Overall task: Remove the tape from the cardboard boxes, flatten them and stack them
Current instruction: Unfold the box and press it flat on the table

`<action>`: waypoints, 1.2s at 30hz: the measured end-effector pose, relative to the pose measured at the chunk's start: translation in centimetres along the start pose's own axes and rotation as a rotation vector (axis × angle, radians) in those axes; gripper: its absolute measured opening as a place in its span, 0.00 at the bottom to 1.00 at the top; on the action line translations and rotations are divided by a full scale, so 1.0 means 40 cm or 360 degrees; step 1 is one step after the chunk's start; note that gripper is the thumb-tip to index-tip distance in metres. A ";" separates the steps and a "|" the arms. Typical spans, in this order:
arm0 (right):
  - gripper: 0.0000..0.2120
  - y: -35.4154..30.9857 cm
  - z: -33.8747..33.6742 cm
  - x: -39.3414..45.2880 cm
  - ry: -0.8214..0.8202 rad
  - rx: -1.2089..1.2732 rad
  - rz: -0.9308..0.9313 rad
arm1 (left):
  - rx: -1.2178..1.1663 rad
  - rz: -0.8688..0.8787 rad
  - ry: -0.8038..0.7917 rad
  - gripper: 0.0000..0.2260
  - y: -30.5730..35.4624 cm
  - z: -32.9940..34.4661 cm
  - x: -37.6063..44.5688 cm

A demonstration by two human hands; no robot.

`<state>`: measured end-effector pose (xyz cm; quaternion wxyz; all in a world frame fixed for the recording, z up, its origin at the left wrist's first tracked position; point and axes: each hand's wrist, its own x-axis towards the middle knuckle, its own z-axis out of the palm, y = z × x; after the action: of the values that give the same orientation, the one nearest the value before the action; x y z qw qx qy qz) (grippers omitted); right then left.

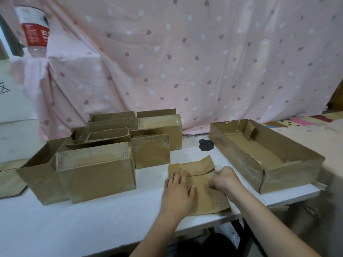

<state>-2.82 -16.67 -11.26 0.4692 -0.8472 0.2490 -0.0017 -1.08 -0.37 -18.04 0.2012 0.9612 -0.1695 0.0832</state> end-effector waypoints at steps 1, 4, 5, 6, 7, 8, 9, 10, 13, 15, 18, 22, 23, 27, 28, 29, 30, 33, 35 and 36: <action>0.08 0.004 -0.001 -0.017 0.0020 0.0048 -0.0036 | -0.0080 -0.0007 0.0061 0.24 -0.002 -0.010 -0.008; 0.15 0.019 -0.004 -0.063 0.0032 0.0285 -0.0165 | -0.0323 -0.0127 0.0169 0.29 -0.007 -0.044 -0.034; 0.15 0.024 -0.005 -0.077 0.0031 0.0350 -0.0204 | -0.0438 -0.0211 0.0212 0.32 -0.011 -0.059 -0.041; 0.15 0.024 -0.007 -0.092 0.0043 0.0412 -0.0258 | -0.0593 -0.0306 0.0260 0.34 -0.016 -0.079 -0.048; 0.14 0.019 -0.010 -0.109 0.0056 0.0459 -0.0309 | -0.0776 -0.0396 0.0295 0.33 -0.022 -0.102 -0.053; 0.15 0.010 -0.013 -0.127 0.0073 0.0539 -0.0373 | -0.0962 -0.0470 0.0299 0.30 -0.026 -0.128 -0.058; 0.16 0.001 -0.014 -0.139 0.0081 0.0580 -0.0430 | -0.1130 -0.0525 0.0286 0.25 -0.032 -0.156 -0.066; 0.16 -0.014 -0.015 -0.158 0.0093 0.0636 -0.0480 | -0.1262 -0.0560 0.0267 0.20 -0.038 -0.187 -0.075; 0.18 -0.067 -0.005 -0.200 0.0113 0.0779 -0.0596 | -0.1574 -0.0516 0.0303 0.11 -0.065 -0.285 -0.112; 0.21 -0.113 0.016 -0.233 0.0111 0.0866 -0.0688 | -0.1685 -0.0445 0.0391 0.11 -0.091 -0.357 -0.140; 0.26 -0.191 0.065 -0.283 0.0074 0.1003 -0.0815 | -0.1752 -0.0367 0.0557 0.12 -0.124 -0.462 -0.190; 0.28 -0.323 0.172 -0.365 0.0014 0.1071 -0.1001 | -0.1526 -0.0377 0.0825 0.14 -0.225 -0.606 -0.258; 0.29 -0.353 0.202 -0.381 0.0004 0.1055 -0.1060 | -0.1446 -0.0385 0.0877 0.16 -0.251 -0.638 -0.273; 0.31 -0.482 0.347 -0.479 -0.0099 0.0991 -0.1299 | -0.1290 -0.0491 0.1074 0.18 -0.389 -0.766 -0.355; 0.29 -0.511 0.383 -0.497 -0.0105 0.0954 -0.1360 | -0.1284 -0.0532 0.1104 0.17 -0.420 -0.792 -0.372; 0.27 -0.541 0.431 -0.514 -0.0114 0.0916 -0.1410 | -0.1263 -0.0582 0.1139 0.18 -0.467 -0.816 -0.389; 0.25 -0.568 0.480 -0.527 -0.0117 0.0880 -0.1459 | -0.1241 -0.0625 0.1163 0.18 -0.510 -0.838 -0.403; 0.25 -0.639 0.631 -0.565 -0.0166 0.0774 -0.1514 | -0.1150 -0.0786 0.1246 0.22 -0.660 -0.883 -0.435; 0.26 -0.674 0.733 -0.585 -0.0283 0.0686 -0.1487 | -0.1087 -0.0920 0.1283 0.27 -0.764 -0.897 -0.444; 0.27 -0.690 0.785 -0.587 -0.0339 0.0654 -0.1468 | -0.1061 -0.0972 0.1294 0.28 -0.818 -0.900 -0.444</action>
<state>-4.37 30.23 -1.45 0.5992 -0.7547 -0.2053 -0.1711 -9.13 47.95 -1.23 0.5546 0.7429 0.1875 0.3245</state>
